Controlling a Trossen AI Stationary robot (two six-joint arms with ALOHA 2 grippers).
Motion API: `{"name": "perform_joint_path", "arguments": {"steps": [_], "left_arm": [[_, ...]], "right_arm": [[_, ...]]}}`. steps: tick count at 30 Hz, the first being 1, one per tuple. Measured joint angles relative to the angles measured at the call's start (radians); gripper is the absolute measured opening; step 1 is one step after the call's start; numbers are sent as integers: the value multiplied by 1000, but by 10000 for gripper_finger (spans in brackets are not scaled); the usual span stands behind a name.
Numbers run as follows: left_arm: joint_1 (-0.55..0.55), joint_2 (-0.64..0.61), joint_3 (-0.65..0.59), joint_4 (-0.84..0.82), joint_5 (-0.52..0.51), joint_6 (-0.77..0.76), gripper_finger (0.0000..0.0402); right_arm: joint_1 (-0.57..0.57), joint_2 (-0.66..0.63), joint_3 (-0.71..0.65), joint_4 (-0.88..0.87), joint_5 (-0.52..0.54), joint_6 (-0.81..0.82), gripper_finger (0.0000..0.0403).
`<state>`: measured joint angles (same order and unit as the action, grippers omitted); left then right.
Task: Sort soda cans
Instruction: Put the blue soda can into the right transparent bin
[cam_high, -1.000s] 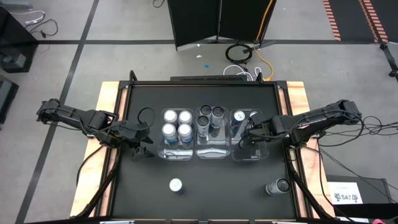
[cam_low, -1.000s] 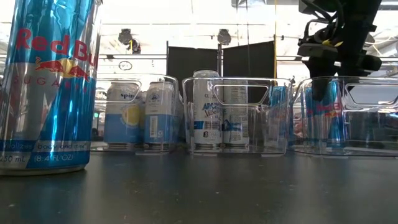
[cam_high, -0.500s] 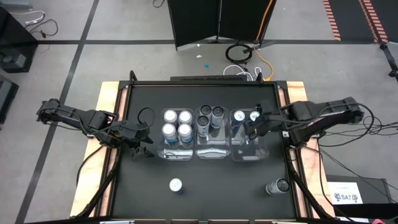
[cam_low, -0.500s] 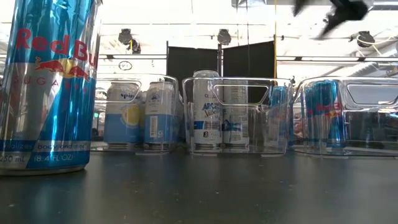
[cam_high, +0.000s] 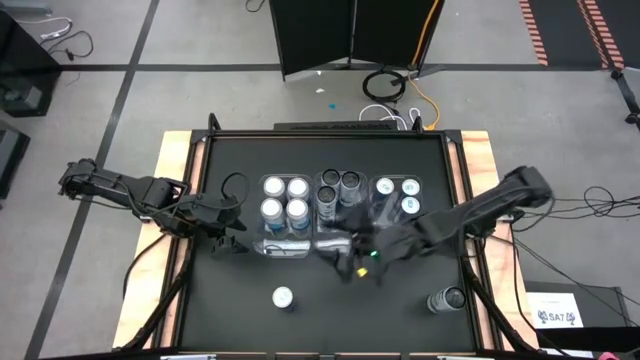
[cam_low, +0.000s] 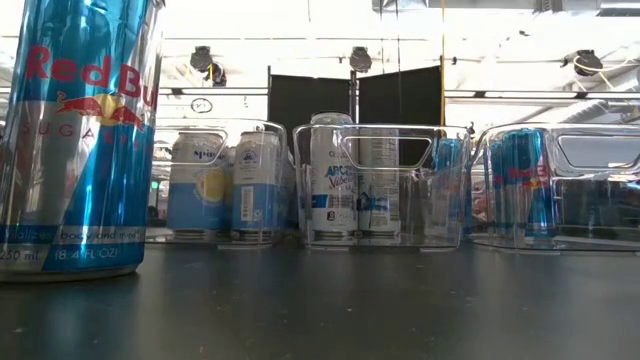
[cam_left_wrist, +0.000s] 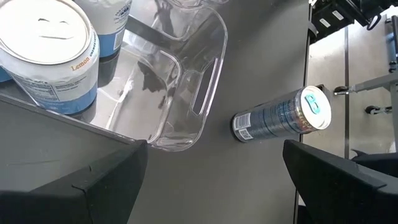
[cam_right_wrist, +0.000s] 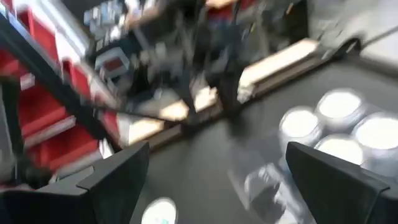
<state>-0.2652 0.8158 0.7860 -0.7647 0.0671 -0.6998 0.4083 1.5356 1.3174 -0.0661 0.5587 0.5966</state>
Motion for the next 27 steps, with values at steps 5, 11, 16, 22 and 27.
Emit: {"name": "perform_joint_path", "arguments": {"steps": [5,11,16,22,27], "left_arm": [[0,0,0,0,0,0,382],[0,0,0,0,0,0,382],[0,0,0,0,0,0,382],[0,0,0,0,0,0,382],[0,0,0,0,0,0,382]], "right_arm": [[-2,130,13,-13,-73,79,369],[-2,337,321,-373,-103,91,361],[-3,538,679,-742,-174,98,359],[-2,701,979,-878,-250,55,359],[-3,751,1026,-865,-254,-37,359]]}}
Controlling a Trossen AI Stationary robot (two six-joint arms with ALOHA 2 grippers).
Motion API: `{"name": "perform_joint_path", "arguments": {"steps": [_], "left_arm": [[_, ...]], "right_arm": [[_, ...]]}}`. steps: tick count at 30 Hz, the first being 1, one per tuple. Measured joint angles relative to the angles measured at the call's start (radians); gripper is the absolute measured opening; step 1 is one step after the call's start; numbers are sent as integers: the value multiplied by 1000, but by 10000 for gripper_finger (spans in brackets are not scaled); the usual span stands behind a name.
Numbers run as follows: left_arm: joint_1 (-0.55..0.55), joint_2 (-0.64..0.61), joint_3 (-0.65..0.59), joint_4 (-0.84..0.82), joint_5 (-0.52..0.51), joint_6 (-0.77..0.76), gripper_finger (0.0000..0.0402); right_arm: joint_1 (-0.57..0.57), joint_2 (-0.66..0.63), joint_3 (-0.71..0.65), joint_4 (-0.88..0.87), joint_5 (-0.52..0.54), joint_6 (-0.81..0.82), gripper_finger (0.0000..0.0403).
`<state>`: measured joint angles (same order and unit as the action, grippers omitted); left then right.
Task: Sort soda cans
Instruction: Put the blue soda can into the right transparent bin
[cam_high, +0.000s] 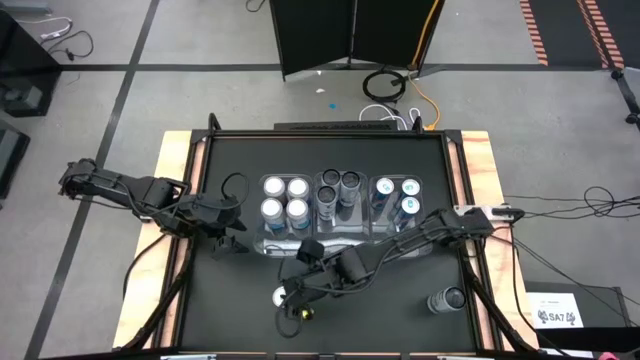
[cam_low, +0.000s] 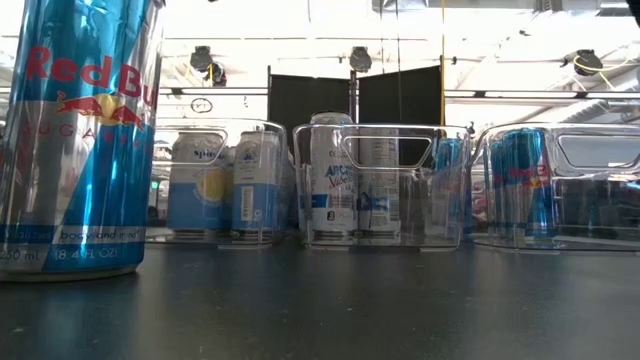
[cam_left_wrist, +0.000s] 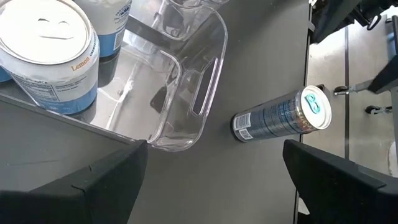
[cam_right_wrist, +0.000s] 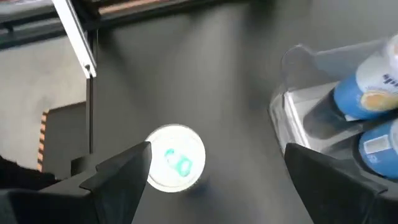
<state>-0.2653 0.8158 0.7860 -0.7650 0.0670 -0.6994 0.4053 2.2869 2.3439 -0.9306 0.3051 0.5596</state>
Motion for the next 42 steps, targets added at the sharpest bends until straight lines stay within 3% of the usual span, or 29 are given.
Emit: {"name": "perform_joint_path", "arguments": {"steps": [12,31,34,40,42], "left_arm": [[0,0,0,-1,0,0,382],[0,0,0,-1,0,0,382],[0,0,0,-2,0,0,382],[0,0,0,-2,0,0,382],[0,0,0,-2,0,0,382]], "right_arm": [[-7,70,-13,127,-132,-9,359],[-27,141,-15,124,-202,-96,356],[-32,144,-15,120,-202,-104,334],[-39,144,-15,112,-207,-102,237],[-39,144,-15,111,-207,-100,221]]}}
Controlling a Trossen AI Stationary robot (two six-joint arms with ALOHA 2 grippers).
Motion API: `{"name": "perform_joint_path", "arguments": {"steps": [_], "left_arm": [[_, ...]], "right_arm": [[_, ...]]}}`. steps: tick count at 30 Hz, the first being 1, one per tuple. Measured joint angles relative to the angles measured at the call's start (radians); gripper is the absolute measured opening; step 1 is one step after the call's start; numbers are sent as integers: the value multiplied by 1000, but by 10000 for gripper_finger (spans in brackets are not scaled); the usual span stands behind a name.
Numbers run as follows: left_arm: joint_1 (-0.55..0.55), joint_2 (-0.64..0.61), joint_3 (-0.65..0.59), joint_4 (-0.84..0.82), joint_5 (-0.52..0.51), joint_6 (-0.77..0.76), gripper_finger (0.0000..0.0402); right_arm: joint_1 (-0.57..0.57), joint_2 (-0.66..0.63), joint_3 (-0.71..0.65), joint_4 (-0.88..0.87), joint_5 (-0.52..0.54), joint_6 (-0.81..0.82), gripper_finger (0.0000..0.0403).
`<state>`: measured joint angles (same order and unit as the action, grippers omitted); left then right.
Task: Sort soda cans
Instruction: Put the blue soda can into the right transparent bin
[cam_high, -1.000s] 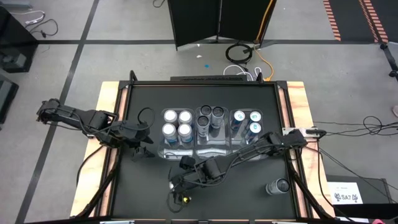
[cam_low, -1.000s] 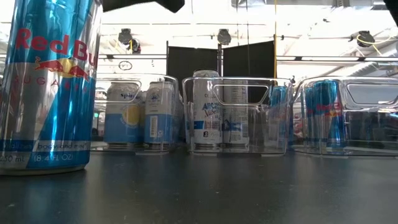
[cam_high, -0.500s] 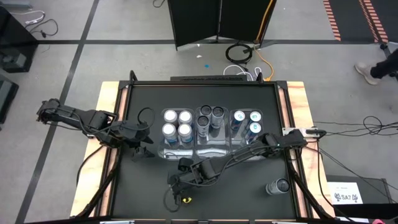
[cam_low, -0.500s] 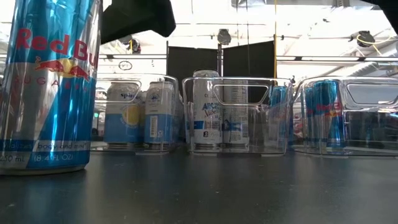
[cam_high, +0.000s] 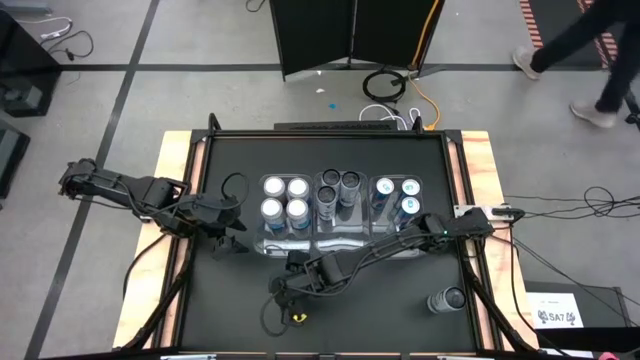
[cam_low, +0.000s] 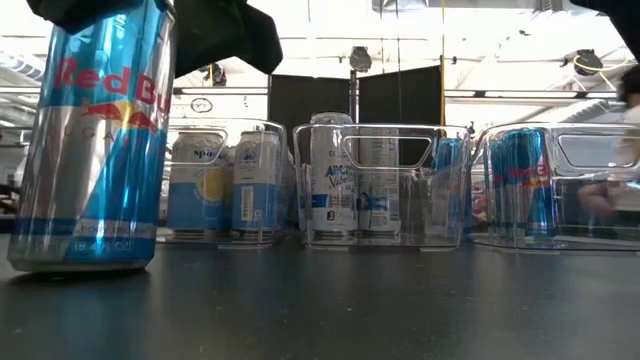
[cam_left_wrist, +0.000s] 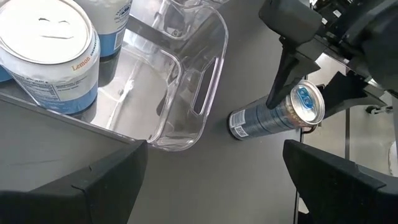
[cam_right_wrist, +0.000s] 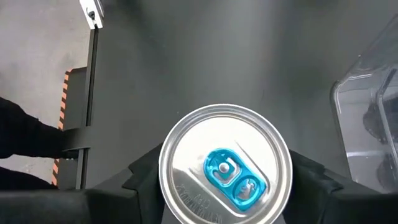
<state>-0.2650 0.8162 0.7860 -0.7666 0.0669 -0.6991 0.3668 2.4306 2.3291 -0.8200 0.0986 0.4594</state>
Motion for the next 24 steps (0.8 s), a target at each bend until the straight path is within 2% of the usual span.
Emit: {"name": "perform_joint_path", "arguments": {"steps": [5,10,14,19,21,24], "left_arm": [[0,0,0,0,0,0,382],[0,0,0,0,0,0,382],[0,0,0,1,-11,1,382],[0,0,0,1,-41,1,382],[0,0,0,2,-47,1,382],[0,1,0,2,-50,1,382]], "right_arm": [[0,-32,20,-113,18,54,221],[3,-161,22,-289,179,136,221],[16,-273,24,-474,359,371,221],[40,-387,23,-764,504,737,221],[44,-443,-32,-741,545,731,221],[35,-500,-114,-746,545,776,221]]}}
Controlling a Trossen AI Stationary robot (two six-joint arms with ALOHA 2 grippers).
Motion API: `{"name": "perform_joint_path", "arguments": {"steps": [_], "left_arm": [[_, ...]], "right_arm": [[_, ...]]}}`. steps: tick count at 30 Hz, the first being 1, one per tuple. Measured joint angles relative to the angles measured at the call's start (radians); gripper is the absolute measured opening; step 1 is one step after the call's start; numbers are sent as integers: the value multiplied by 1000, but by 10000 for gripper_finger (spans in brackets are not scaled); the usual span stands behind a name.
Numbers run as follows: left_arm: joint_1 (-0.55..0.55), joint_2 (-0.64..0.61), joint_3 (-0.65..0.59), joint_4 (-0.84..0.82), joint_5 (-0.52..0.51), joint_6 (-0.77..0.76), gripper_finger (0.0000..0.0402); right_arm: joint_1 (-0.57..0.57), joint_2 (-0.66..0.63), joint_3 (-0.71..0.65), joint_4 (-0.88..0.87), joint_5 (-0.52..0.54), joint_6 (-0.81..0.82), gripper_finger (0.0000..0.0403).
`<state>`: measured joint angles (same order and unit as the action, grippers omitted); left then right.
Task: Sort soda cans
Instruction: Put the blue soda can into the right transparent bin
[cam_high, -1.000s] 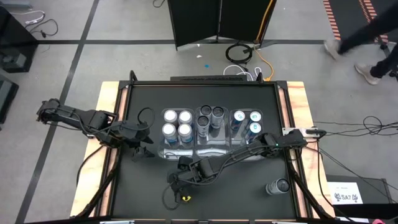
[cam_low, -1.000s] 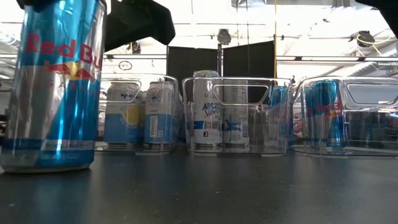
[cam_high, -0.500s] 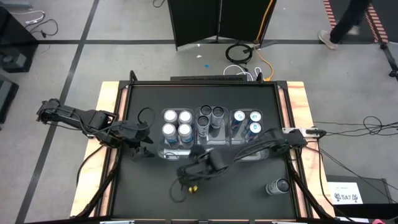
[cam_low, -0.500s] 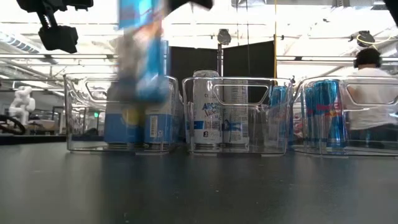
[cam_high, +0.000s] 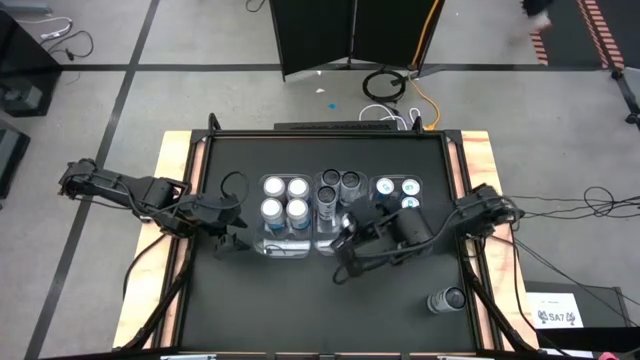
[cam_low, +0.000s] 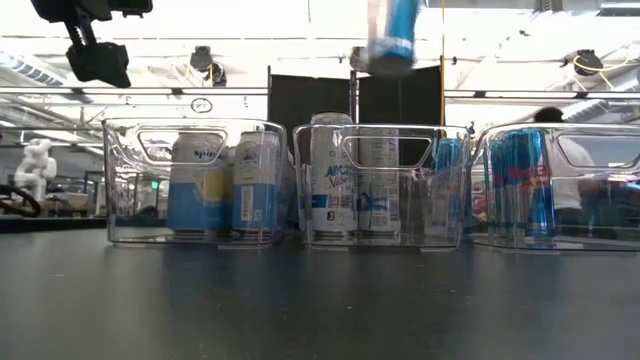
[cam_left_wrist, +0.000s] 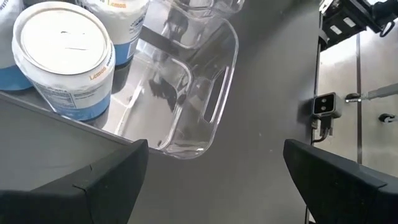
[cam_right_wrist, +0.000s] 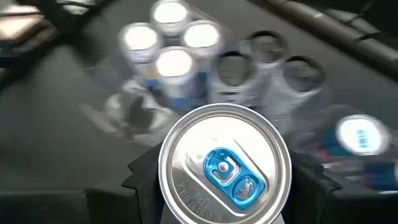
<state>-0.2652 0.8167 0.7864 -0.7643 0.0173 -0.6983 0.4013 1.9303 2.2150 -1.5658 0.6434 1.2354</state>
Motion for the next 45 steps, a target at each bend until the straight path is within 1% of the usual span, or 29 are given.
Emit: {"name": "perform_joint_path", "arguments": {"steps": [3,8,11,14,16,19,24,26,28,31,37,40,45], "left_arm": [[0,2,0,0,0,0,382],[1,6,0,0,-4,0,382],[1,7,0,-1,-5,0,382],[1,7,0,-1,-7,0,382],[1,7,0,-1,-8,0,382],[1,7,0,-1,-8,0,382],[1,7,0,-1,-8,-1,382],[1,7,0,0,-8,-1,382],[1,7,0,0,-8,-1,382],[1,7,0,0,-8,-1,382],[1,7,0,0,-8,-1,382],[1,7,0,0,-8,-1,382],[1,7,0,0,-8,-1,382]], "right_arm": [[-16,-100,-149,-3,21,31,221],[-22,-305,-481,15,3,215,221],[-22,-428,-647,94,3,317,229],[-38,-500,-759,226,7,309,235],[-49,-509,-808,269,6,285,236],[-71,-506,-848,256,-15,262,236],[-102,-499,-909,252,-17,248,237],[-113,-501,-934,288,-13,221,238],[-123,-502,-976,361,-22,179,238],[-144,-500,-1044,453,-74,136,239],[-167,-500,-1137,511,-69,137,239],[-169,-500,-1179,568,-77,132,239],[-177,-500,-1220,614,-90,119,240]]}}
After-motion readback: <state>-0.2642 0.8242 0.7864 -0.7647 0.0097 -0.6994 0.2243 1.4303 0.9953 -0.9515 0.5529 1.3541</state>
